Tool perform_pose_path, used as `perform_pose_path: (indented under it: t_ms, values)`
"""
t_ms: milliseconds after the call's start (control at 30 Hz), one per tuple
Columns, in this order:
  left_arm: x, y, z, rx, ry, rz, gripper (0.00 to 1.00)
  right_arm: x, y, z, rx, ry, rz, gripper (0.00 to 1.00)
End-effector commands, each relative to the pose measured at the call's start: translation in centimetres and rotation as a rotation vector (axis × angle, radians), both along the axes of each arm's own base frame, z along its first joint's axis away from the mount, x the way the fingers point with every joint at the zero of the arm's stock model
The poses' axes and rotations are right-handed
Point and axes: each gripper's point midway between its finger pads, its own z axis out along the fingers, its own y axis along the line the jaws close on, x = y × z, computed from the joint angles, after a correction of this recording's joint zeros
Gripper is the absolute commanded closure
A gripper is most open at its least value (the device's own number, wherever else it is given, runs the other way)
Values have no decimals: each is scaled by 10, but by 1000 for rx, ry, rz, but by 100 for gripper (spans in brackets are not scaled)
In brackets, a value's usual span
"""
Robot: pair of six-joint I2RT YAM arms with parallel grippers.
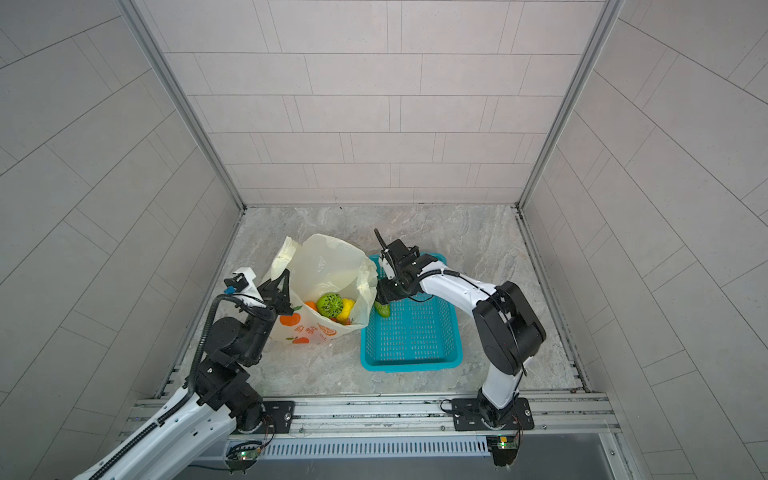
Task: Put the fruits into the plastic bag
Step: 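Lower the right gripper onto the yellow-green papaya and grasp it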
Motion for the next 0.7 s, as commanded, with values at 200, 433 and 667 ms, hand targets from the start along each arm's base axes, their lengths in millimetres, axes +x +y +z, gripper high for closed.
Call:
perform_pose_path:
  t_ms: [200,433,667]
  values:
    - [-2,2,0,0,-5,7,100,0,6,-29,-55,49,23,36]
    - [-2,2,1,-2,-6,7,100,4,-3,-42,-88,43,-25,53]
    - [-1,1,0,-3,-3,6,100,7,-10,-22,-59,12,-57,66]
